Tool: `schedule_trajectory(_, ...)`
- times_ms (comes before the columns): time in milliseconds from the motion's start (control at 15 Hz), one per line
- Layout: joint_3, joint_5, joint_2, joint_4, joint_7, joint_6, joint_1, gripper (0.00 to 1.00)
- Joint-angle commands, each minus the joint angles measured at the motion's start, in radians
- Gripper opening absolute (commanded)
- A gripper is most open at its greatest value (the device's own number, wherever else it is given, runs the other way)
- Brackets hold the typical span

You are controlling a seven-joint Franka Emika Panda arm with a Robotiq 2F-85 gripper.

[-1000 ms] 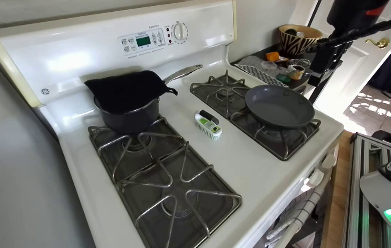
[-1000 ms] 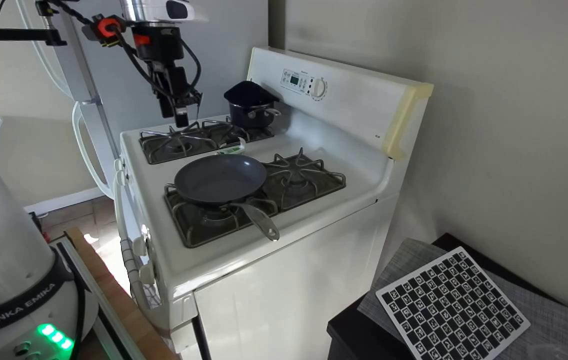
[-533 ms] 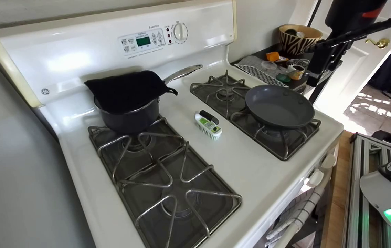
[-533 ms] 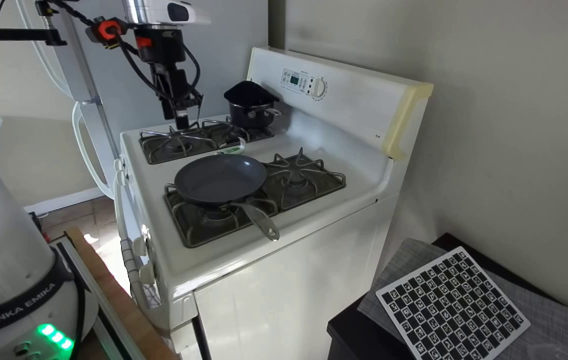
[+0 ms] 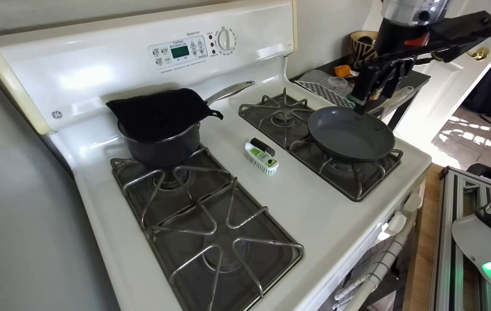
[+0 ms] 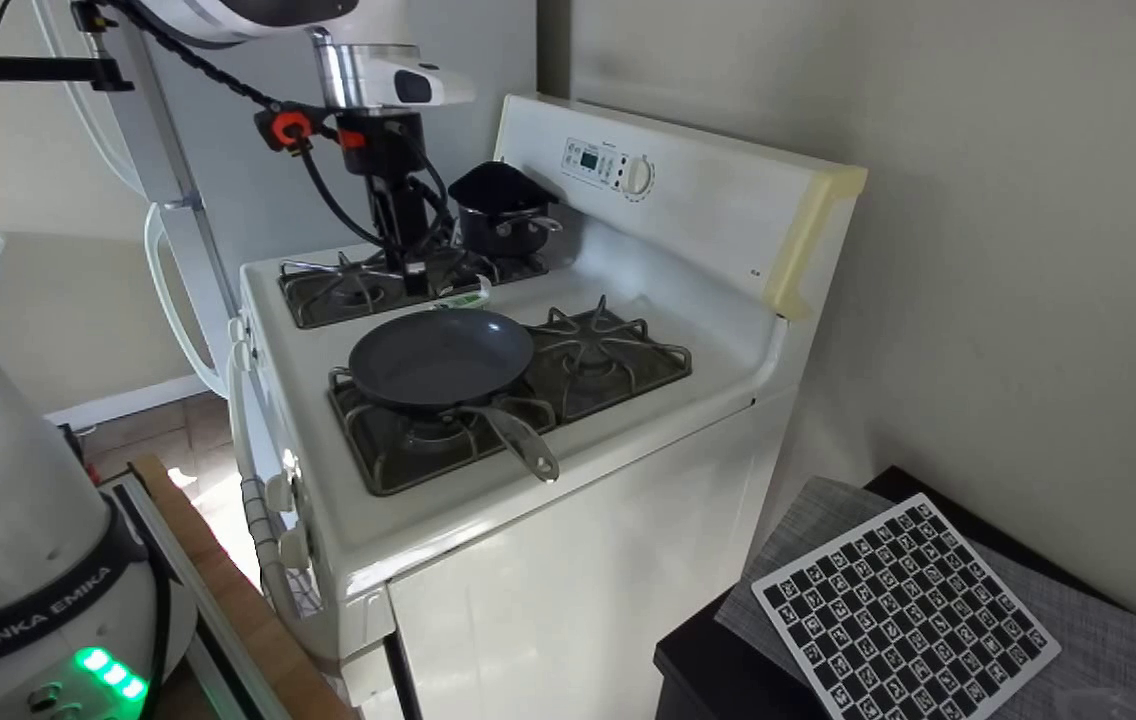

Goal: Move the pan forward and use the brush in the middle of the plates to brush the inside of the pan

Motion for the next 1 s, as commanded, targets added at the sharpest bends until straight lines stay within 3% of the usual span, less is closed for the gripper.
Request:
schedule_trajectory(0,-0.002,-0.035,0.121,0.013,0.059,0.156,-0.022,1.00)
schedule_trajectory(333,0.005,-0.070,0.256,0.026,0.123,0.370,-0.047,1.00)
schedule_trajectory(933,-0.019,-0.078,0.427,0.099,0.213,0.529,-0.032,1.00)
